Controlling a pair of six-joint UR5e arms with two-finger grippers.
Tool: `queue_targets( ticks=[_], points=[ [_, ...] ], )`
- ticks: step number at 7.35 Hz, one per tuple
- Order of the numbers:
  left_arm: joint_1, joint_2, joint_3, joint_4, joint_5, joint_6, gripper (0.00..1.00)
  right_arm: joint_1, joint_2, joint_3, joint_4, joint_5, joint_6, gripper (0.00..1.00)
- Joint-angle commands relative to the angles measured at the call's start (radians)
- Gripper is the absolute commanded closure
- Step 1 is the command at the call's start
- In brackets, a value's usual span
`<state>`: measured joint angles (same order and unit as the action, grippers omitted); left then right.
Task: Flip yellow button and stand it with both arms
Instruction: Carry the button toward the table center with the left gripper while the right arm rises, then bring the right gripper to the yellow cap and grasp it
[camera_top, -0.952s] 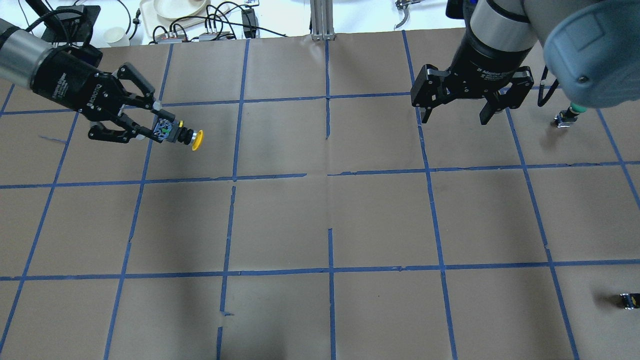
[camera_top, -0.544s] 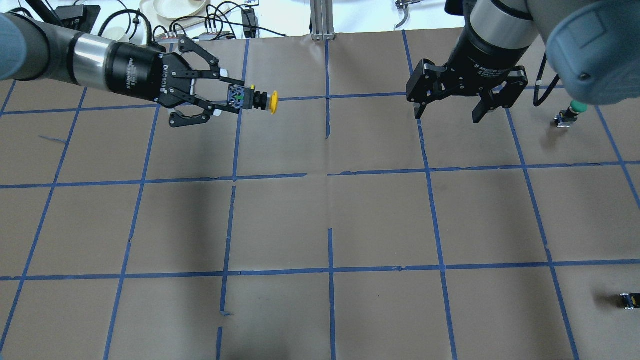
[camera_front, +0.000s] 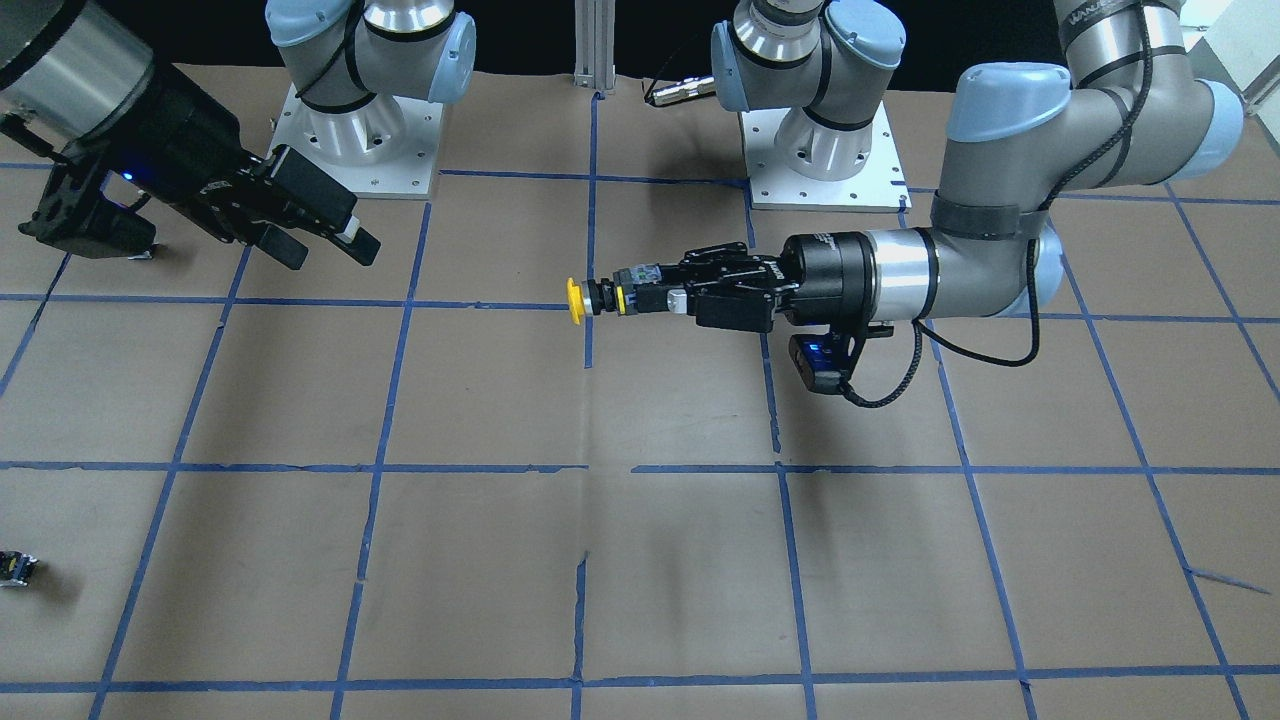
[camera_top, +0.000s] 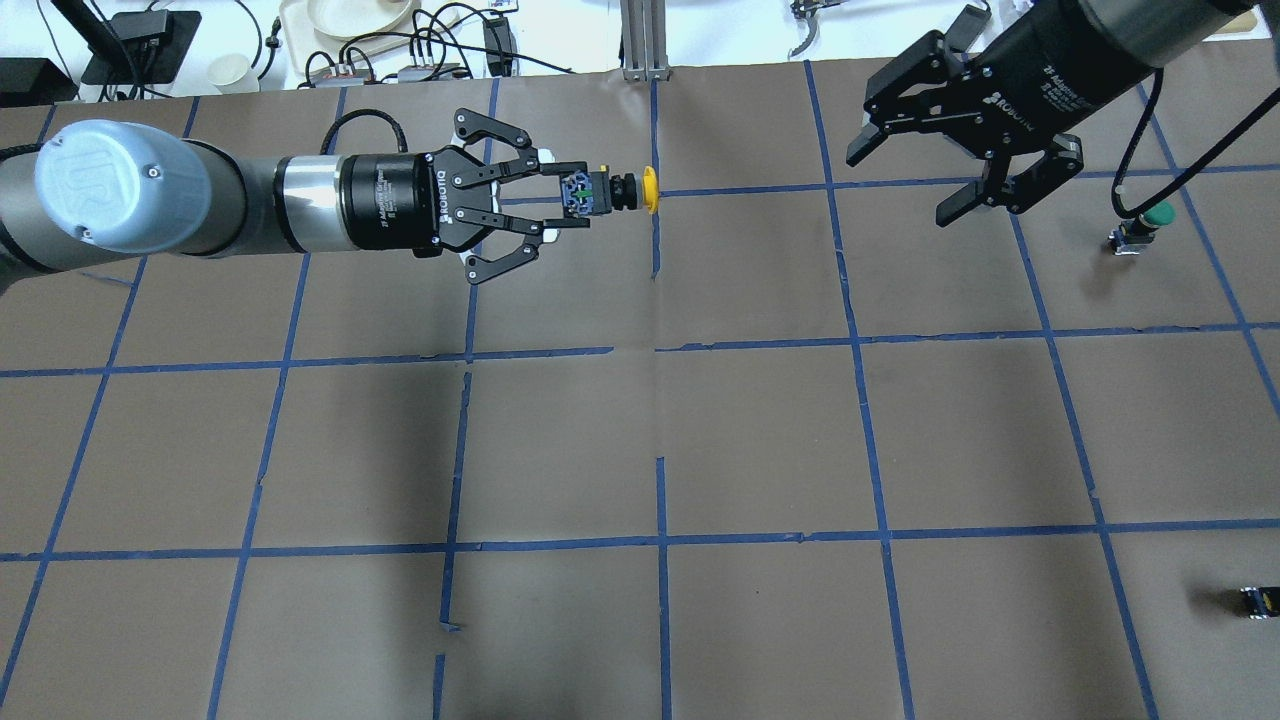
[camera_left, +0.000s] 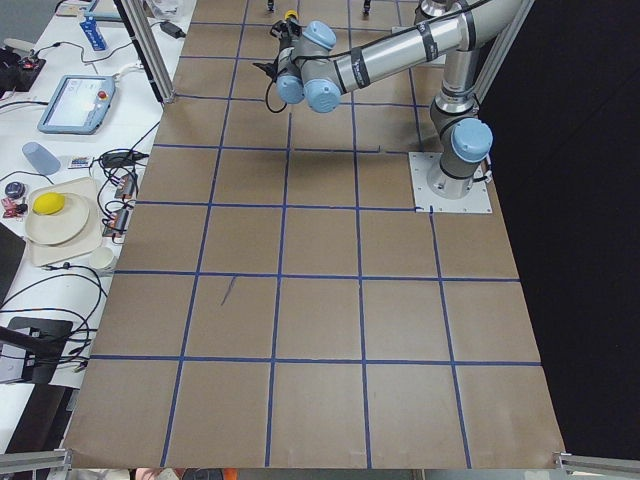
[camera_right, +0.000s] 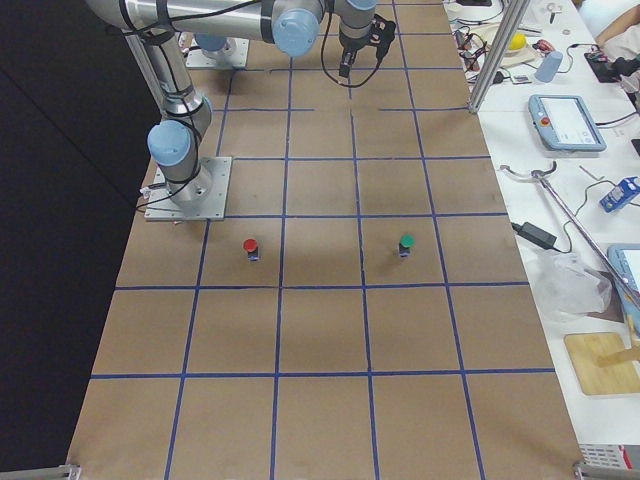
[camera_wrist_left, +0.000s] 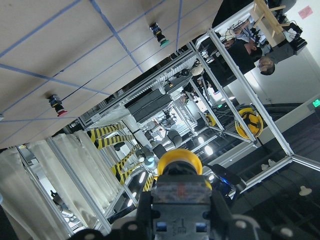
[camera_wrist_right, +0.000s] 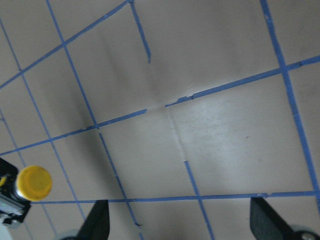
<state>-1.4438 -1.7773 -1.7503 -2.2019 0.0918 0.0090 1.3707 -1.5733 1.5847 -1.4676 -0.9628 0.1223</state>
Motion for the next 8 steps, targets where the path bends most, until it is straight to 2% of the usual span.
queue_targets(
  ticks=[1,2,4,5,6,7,8],
  points=[
    [-0.070,0.005,-0.011,-0.001,-0.102,-0.001,0.99,-0.027,-0.007,0.011,0.117,0.214,0.017,0.00],
    [-0.072,0.006,-0.021,-0.002,-0.103,-0.001,0.99,-0.027,-0.017,0.011,0.122,0.235,0.017,0.00],
    [-0.073,0.025,-0.049,-0.001,-0.101,0.000,0.99,-0.028,-0.016,0.032,0.119,0.442,0.007,0.00],
    [-0.075,0.036,-0.049,-0.001,-0.103,0.000,0.99,-0.022,-0.011,0.076,0.100,0.469,-0.054,0.00],
    [-0.075,0.051,-0.049,-0.002,-0.110,-0.004,0.99,-0.015,-0.005,0.145,0.081,0.516,-0.198,0.00],
    [-0.078,0.073,-0.049,-0.007,-0.139,-0.023,0.99,-0.013,-0.010,0.202,0.073,0.594,-0.263,0.01],
    [-0.104,0.084,-0.051,-0.007,-0.165,-0.035,0.99,-0.010,-0.004,0.218,0.047,0.622,-0.265,0.01]
  ],
)
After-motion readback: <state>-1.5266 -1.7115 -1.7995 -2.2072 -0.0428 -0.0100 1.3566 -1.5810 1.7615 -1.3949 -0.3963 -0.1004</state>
